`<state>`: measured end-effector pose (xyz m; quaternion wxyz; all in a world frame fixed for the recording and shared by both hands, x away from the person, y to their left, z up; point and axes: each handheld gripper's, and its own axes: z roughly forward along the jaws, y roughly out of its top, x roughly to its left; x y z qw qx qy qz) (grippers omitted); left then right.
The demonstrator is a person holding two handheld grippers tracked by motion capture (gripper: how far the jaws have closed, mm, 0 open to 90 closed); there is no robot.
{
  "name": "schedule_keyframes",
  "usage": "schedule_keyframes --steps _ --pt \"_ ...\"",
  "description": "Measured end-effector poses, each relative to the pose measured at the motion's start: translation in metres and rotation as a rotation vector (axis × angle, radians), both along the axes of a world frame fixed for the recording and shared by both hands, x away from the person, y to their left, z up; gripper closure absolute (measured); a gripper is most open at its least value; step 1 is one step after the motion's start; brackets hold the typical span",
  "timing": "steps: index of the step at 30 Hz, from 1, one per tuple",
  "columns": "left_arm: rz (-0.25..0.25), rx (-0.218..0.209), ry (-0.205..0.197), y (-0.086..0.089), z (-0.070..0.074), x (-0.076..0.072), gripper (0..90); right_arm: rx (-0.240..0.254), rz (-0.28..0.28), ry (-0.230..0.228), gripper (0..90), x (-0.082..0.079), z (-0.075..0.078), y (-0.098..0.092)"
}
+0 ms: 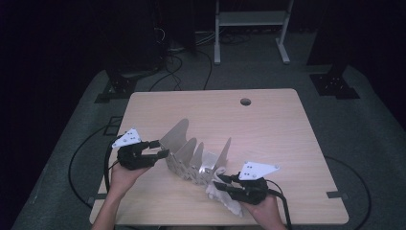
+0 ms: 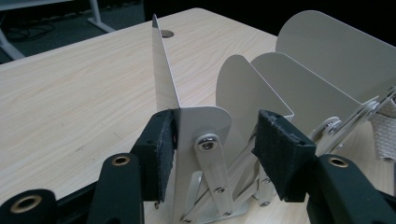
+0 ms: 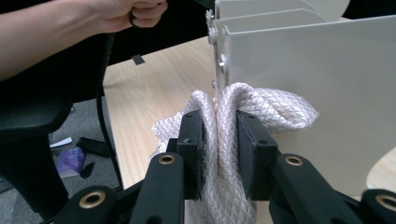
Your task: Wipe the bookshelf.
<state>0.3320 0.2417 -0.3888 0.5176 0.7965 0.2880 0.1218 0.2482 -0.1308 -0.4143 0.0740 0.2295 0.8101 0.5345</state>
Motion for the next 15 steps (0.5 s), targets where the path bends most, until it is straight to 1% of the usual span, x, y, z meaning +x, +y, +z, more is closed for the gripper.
schedule_keyframes --steps 3,7,9,10,12,15 --pt "-0.008 -0.002 -0.002 0.0008 -0.0014 -0.0001 46.0 0.002 0.003 -0.002 72.1 -0.0026 0.0007 0.0012" --pt "-0.008 -0.004 0.001 0.0003 -0.0012 0.0004 46.0 -0.006 -0.011 0.005 72.2 -0.0004 -0.0007 0.0032" --pt "-0.008 0.0 0.002 0.0001 -0.0011 0.0001 46.0 -0.007 -0.017 -0.001 72.3 0.0003 -0.0007 0.0036" --pt "-0.009 0.0 0.0 -0.0001 -0.0011 -0.0002 46.0 -0.012 -0.028 -0.012 72.3 0.0003 -0.0009 0.0032" --pt "-0.01 -0.001 0.002 -0.0012 -0.0011 -0.0007 45.9 -0.011 -0.032 -0.011 72.3 0.0006 -0.0009 0.0025" --pt "-0.007 0.009 -0.001 -0.0045 -0.0009 -0.0018 44.6 -0.009 -0.046 -0.013 72.4 0.0019 -0.0011 0.0008"
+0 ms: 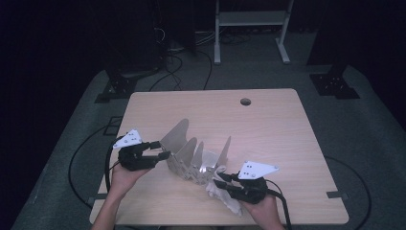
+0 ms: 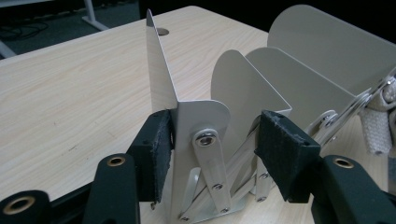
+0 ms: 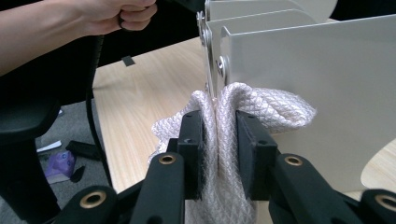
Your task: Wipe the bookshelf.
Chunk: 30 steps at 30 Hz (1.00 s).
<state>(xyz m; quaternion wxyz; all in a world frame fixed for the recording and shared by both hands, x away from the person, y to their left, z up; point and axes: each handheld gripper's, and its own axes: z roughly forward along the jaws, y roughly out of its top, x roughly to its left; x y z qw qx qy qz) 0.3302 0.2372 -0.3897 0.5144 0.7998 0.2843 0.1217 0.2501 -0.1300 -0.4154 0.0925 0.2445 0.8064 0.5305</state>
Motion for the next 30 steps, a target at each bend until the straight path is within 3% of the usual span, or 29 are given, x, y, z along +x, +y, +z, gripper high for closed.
schedule_keyframes --steps 12,30 --pt "-0.002 0.015 -0.001 -0.014 0.0 -0.005 43.6 -0.014 -0.097 -0.019 72.5 0.011 0.0 -0.016" --pt "-0.07 0.019 0.003 -0.052 -0.002 -0.013 42.7 -0.017 -0.245 -0.02 72.4 0.041 0.001 -0.061"
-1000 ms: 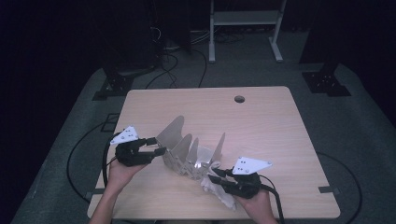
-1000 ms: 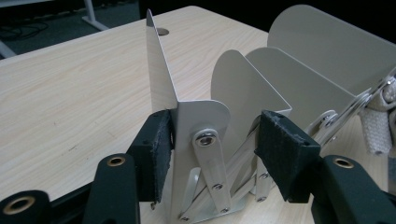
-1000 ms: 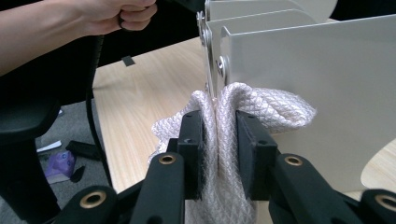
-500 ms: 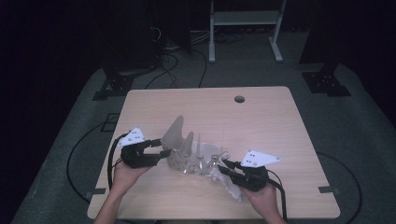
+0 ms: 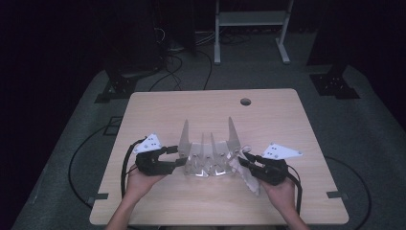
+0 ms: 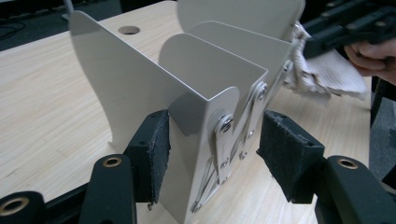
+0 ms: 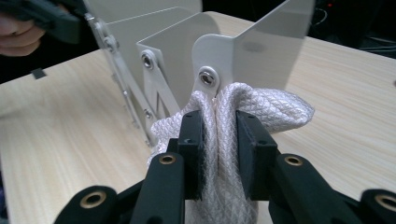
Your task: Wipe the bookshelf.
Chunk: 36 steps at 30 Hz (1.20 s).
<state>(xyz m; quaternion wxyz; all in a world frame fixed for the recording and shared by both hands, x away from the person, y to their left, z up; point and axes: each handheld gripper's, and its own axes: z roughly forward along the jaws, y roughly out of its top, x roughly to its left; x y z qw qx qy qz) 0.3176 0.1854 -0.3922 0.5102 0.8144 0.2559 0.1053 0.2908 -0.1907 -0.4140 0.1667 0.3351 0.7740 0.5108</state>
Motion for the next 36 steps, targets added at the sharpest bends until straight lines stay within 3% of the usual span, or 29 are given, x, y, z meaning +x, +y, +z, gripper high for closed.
schedule_keyframes --steps 11,29,36 --pt "-0.05 0.011 0.003 -0.02 -0.002 -0.007 42.4 0.0 -0.06 0.004 72.4 0.017 0.0 -0.02" --pt "-0.111 0.025 0.006 -0.043 -0.003 -0.011 41.9 -0.002 -0.105 0.003 72.3 0.034 0.002 -0.035" --pt "-0.117 0.025 0.01 -0.044 -0.004 -0.009 40.6 0.01 -0.108 0.005 72.3 0.035 0.001 -0.037"
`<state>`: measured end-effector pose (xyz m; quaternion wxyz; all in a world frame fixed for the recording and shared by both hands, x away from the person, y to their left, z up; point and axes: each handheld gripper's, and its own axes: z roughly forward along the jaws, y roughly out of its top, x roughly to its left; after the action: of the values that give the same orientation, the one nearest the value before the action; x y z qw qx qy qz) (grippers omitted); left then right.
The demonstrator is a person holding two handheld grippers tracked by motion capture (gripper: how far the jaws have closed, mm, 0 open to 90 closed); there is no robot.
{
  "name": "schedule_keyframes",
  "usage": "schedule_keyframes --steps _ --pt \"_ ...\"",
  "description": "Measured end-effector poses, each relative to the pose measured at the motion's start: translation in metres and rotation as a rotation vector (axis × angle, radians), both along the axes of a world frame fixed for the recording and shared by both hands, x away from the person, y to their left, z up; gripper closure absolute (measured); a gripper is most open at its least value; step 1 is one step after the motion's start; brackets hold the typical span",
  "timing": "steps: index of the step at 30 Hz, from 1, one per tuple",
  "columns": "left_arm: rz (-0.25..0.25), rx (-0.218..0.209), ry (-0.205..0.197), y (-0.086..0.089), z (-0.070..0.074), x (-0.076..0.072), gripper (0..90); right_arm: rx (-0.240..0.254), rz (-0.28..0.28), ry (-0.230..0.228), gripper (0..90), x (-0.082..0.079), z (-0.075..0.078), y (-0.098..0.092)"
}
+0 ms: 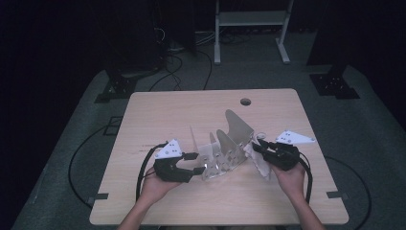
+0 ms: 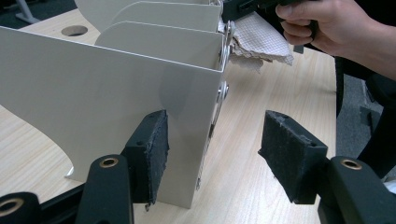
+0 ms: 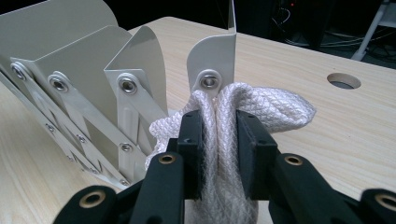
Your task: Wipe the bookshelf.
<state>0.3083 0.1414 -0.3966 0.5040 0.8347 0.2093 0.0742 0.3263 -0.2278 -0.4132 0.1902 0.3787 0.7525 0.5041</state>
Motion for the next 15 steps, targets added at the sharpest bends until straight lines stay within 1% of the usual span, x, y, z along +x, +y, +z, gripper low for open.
schedule_keyframes --steps 2,5,8,13,15 --pt "0.002 0.0 0.0 0.0 0.0 0.0 40.0 0.003 0.002 0.001 72.2 -0.001 0.0 0.0" --pt "0.007 -0.015 -0.002 0.003 0.002 0.001 39.1 0.005 0.004 -0.003 72.3 -0.002 0.001 0.0" --pt "0.015 -0.02 -0.011 0.007 0.006 0.001 38.1 0.011 0.007 -0.004 72.2 -0.003 0.001 0.0" --pt "0.035 -0.042 -0.025 0.015 0.016 0.004 36.5 0.022 0.013 -0.008 72.2 -0.005 0.0 0.001" --pt "0.045 -0.049 -0.033 0.018 0.019 0.006 36.0 0.026 0.015 -0.003 72.3 -0.006 -0.001 0.002"
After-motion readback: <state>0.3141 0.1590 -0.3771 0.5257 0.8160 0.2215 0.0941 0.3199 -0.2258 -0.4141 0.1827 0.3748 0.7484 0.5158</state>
